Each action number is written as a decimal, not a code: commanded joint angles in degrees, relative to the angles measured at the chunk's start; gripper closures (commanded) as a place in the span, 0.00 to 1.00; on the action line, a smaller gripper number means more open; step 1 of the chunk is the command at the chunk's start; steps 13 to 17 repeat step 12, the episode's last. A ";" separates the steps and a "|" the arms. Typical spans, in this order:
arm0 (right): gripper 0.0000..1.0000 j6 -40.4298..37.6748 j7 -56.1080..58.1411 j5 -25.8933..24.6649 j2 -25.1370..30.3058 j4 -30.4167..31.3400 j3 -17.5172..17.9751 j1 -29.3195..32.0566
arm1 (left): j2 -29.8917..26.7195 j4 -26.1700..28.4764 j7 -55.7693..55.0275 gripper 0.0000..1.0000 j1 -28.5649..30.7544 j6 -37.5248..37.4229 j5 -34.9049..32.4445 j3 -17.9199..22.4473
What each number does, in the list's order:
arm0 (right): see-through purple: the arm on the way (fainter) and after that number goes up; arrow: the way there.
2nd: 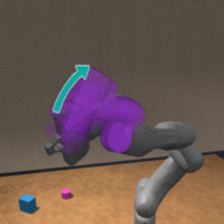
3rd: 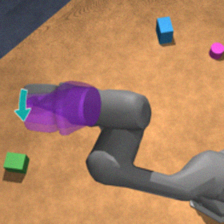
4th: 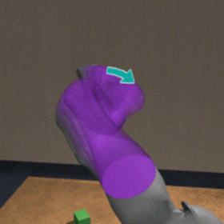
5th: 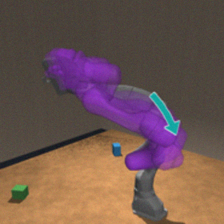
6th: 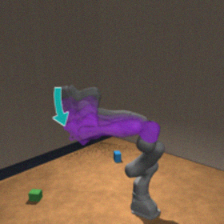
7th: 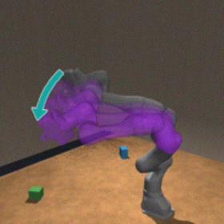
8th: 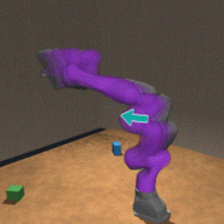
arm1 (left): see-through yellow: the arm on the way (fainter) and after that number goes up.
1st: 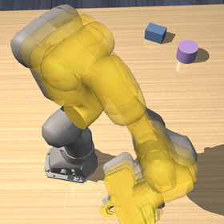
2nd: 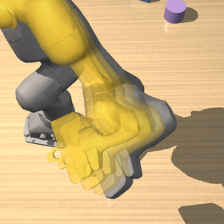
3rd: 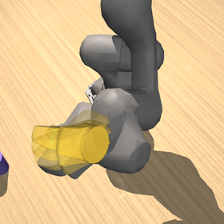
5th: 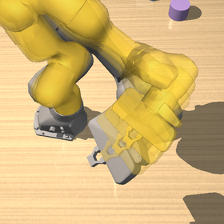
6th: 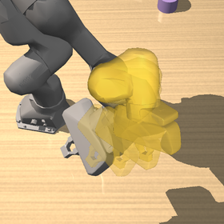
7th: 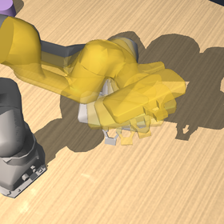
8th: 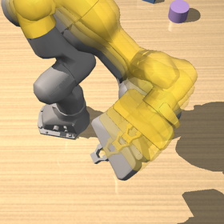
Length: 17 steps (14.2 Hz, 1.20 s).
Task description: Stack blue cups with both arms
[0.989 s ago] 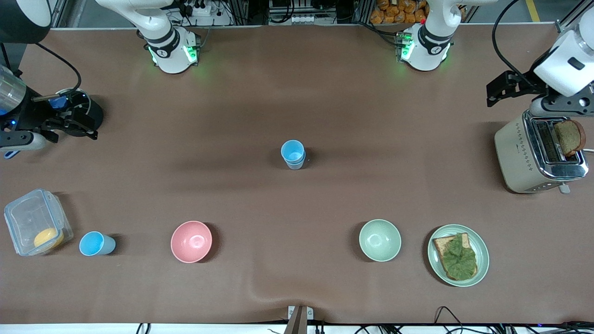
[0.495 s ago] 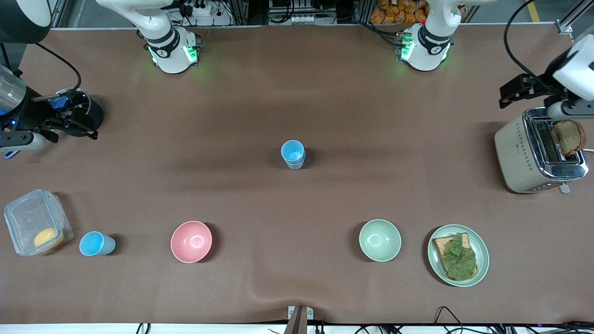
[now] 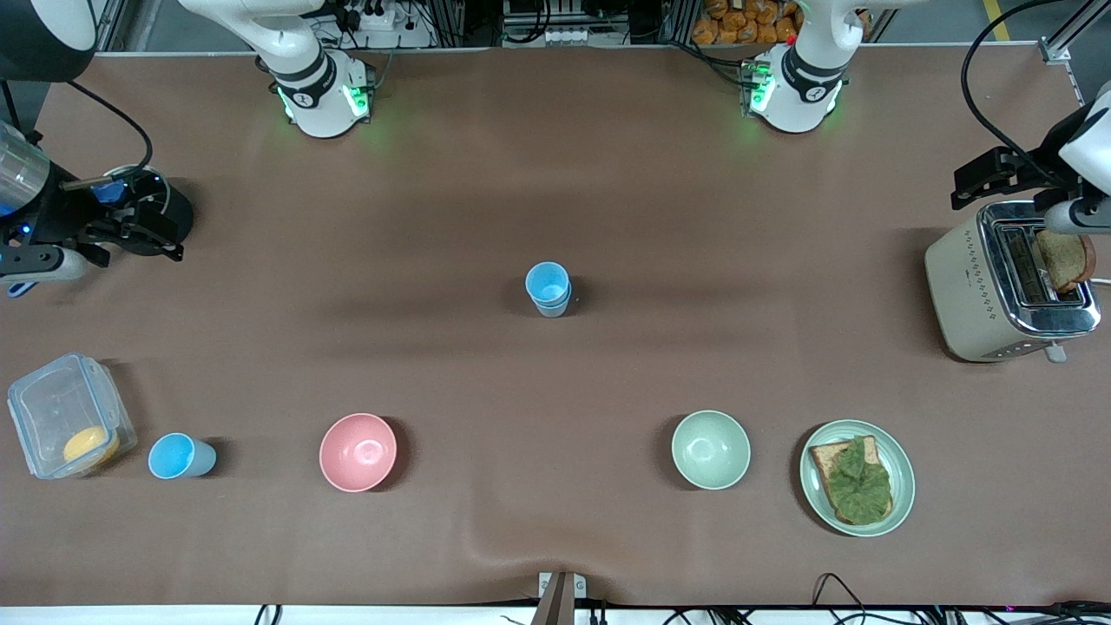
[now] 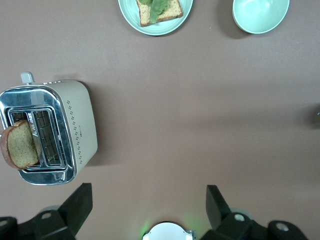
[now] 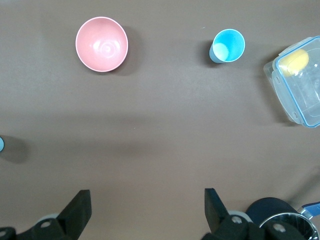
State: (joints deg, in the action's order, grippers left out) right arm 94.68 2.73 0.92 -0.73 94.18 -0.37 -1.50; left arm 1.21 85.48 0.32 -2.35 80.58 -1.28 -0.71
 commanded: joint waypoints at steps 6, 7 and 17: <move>0.00 -0.38 -0.71 -0.21 -0.15 -0.22 0.55 0.44 | 0.20 0.04 -0.06 0.00 -0.20 0.89 0.84 -0.52; 0.00 -0.38 -0.71 -0.21 -0.15 -0.22 0.55 0.44 | 0.20 -0.05 -0.15 0.00 -0.20 0.89 0.84 -0.52; 0.00 -0.46 -0.71 -0.21 -0.15 -0.22 0.55 0.44 | 0.20 0.04 -0.59 0.00 -0.20 0.89 0.84 -0.69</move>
